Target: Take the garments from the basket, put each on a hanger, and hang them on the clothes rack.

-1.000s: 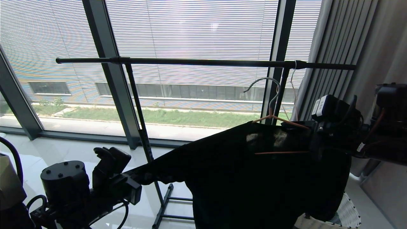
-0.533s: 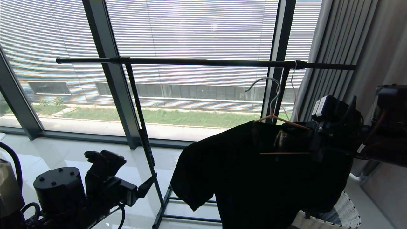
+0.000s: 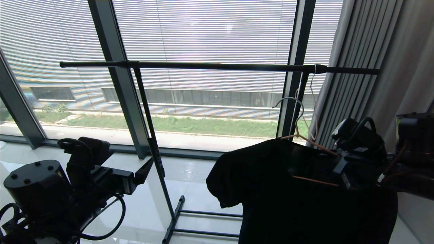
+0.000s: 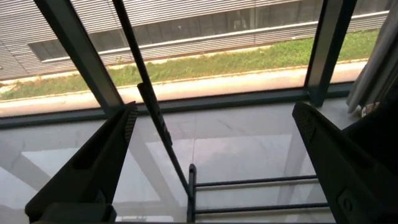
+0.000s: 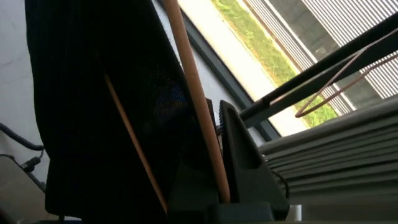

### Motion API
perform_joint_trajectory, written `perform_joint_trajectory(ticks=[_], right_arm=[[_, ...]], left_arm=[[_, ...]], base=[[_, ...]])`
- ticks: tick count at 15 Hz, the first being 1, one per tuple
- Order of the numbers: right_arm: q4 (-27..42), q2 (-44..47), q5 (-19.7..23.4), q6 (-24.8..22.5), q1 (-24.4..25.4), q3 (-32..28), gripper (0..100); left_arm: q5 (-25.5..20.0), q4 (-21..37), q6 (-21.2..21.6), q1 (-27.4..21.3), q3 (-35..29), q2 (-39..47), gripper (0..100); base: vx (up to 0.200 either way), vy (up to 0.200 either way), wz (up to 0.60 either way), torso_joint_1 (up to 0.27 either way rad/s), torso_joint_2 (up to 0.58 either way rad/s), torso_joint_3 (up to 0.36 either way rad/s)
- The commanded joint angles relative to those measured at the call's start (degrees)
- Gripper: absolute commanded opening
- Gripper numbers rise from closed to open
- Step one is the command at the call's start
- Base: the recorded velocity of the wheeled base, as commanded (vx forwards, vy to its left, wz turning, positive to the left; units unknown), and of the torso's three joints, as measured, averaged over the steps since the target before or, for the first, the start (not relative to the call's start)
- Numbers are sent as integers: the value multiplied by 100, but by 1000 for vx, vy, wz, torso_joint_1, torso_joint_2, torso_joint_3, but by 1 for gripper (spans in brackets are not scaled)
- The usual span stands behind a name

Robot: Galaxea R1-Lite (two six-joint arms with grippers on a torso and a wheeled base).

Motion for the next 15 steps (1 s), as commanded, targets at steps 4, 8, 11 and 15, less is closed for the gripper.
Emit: perform_joint_trajectory(ticks=[4, 8, 11, 15], right_arm=[[1036, -495, -286, 35, 13, 60, 0], [1317, -521, -374, 44, 21, 51, 0], [1616, -433, -489, 703, 101, -63, 0], [1625, 24, -1403, 2381, 619, -415, 0]], left_arm=[[-521, 5577, -1082, 108, -2909, -2536, 100], [-424, 7554, -590, 179, -2883, -3151, 100], [-2, 7554, -599, 170, -2724, -3186, 100], [121, 7546, -608, 205, -2601, -3213, 100]], base=[[0, 0, 0, 0, 0, 0], [0, 0, 0, 0, 0, 0], [0, 0, 0, 0, 0, 0], [0, 0, 0, 0, 0, 0]])
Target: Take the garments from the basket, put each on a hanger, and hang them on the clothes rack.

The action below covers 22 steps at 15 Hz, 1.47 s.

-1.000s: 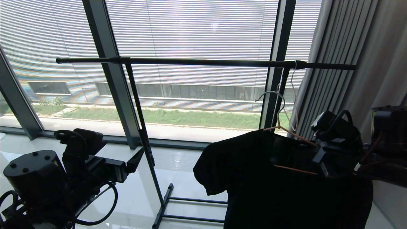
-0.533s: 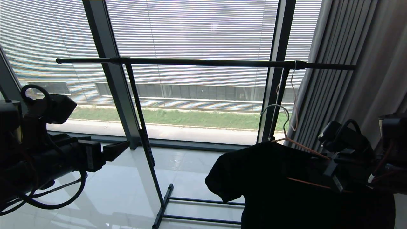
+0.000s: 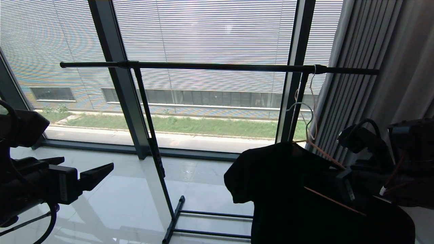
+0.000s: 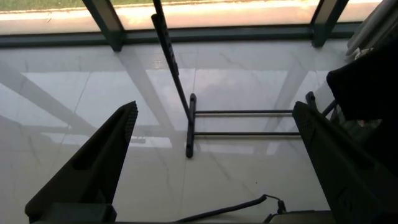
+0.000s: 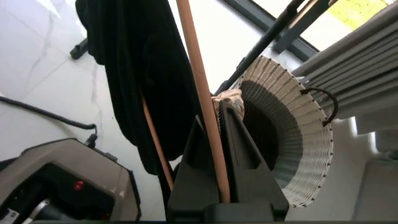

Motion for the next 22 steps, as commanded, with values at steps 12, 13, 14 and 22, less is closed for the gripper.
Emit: perform_joint_trajectory(ticks=[12, 13, 14, 22], right_arm=[[-63, 1342, -1665, 1365, 81, -1967, 0], [-63, 1351, -1665, 1356, 73, -2029, 0], [-63, 1351, -1692, 1356, 46, -2134, 0], [-274, 1175, -1788, 1005, -42, -2205, 0]], left_arm=[[28, -2, 296, -46, 169, -36, 100], [36, -2, 304, -46, 169, -36, 100], [36, -2, 304, -117, 169, -45, 100], [36, -2, 489, -310, 177, -36, 100]], base=[[50, 0, 0, 0, 0, 0], [200, 0, 0, -2, 2, 2], [200, 0, 0, 12, 2, -2], [200, 0, 0, 7, 4, 2]])
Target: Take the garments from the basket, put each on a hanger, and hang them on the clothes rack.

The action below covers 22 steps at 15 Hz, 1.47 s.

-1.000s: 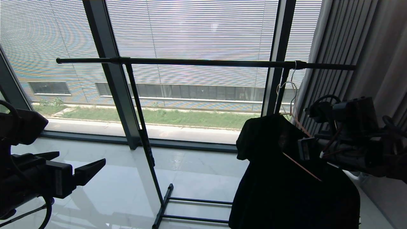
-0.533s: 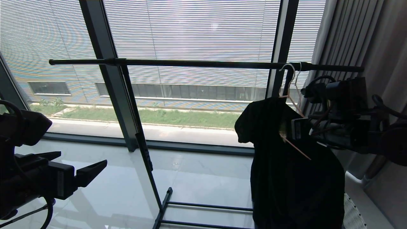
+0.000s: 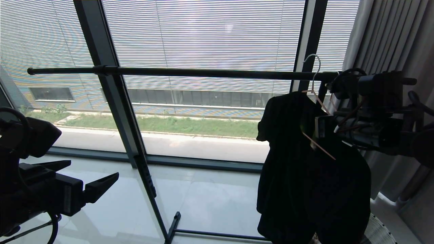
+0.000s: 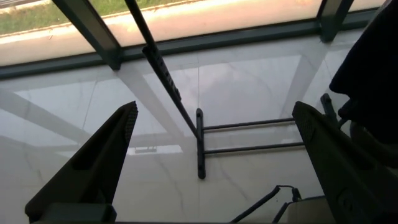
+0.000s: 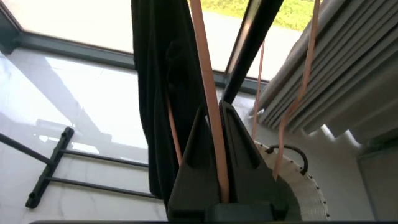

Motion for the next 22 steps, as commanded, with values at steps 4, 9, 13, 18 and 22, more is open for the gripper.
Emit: perform_joint_trajectory(ticks=[4, 9, 13, 18, 22], right_arm=[[6, 32, 43, -229, -78, 9, 0], [23, 314, 52, -309, -245, 1, 0], [23, 498, 52, -309, -254, -17, 0], [58, 498, 43, -309, -254, -8, 100], [656, 68, 25, -353, -245, 36, 100]], left_arm=[[1, -45, -21, -6, 29, 30, 100], [1, -309, -12, -6, 38, 100, 100], [1, -379, -3, 2, 38, 162, 100], [1, -388, -3, 2, 47, 153, 100], [1, -397, -3, 11, 47, 136, 100]], base=[[100, 0, 0, 0, 5, 1], [0, 0, 0, 0, 0, 0], [0, 0, 0, 0, 0, 0], [0, 0, 0, 0, 0, 0], [0, 0, 0, 0, 0, 0]])
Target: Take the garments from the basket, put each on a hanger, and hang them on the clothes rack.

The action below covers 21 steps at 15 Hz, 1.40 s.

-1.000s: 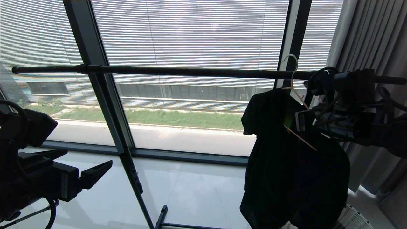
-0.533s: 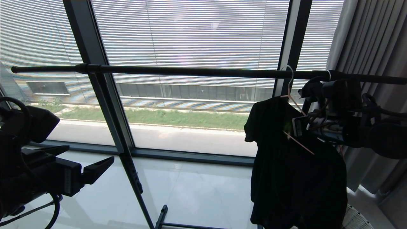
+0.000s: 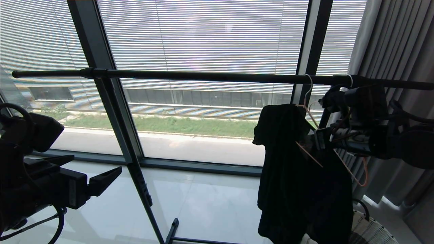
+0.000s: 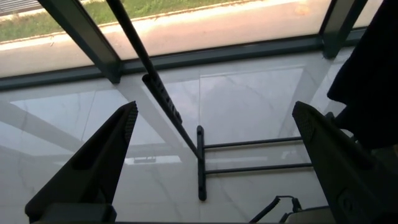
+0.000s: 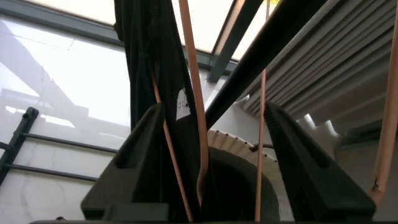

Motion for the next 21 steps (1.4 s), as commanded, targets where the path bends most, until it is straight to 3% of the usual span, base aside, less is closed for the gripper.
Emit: perform_joint_trajectory(ticks=[1, 4, 6, 13, 21], right_arm=[[284, -401, -13, -62, 5, 47, 100], [398, -656, -39, -247, -4, 170, 100], [380, -1069, 40, -739, -4, 566, 100], [345, -1491, 23, -730, -4, 1041, 100], [363, -1860, -4, -827, 5, 1498, 100]], left_arm=[[12, -3, 1, 11, 3, -13, 100], [12, -3, 1, 20, 3, -22, 100], [12, -3, 1, 126, 3, -31, 100], [12, -3, -16, 363, 20, -75, 100], [12, -3, -34, 468, 214, -207, 100]], base=[[0, 0, 0, 0, 0, 0], [-200, -133, 0, 7, 7, -1], [-200, -200, 0, 0, 5, 7], [-200, -200, 0, -1, 2, 5], [0, 0, 0, -26, 61, 34]])
